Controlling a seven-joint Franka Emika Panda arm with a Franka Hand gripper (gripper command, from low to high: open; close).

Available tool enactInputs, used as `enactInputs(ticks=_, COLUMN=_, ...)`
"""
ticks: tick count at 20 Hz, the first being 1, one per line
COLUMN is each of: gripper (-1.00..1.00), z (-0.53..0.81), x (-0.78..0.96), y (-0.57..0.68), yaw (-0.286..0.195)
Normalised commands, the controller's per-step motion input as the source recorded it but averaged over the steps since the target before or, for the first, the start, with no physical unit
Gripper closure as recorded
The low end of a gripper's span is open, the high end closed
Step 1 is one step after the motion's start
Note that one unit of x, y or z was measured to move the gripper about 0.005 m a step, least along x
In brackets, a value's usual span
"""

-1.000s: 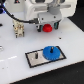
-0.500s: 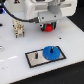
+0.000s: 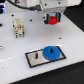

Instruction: Insert the blue gear onto the right peg, followed by the red gear

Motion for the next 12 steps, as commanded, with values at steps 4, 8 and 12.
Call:
enactInputs(ticks=4, gripper=1.00, z=0.41, x=0.72, y=-0.08, yaw=0.000)
enactInputs(ticks=8, gripper=1.00, z=0.34, x=0.80, y=-0.15, yaw=0.000)
enactInputs(ticks=12, gripper=1.00, z=0.24, x=0.85, y=-0.18, yaw=0.000)
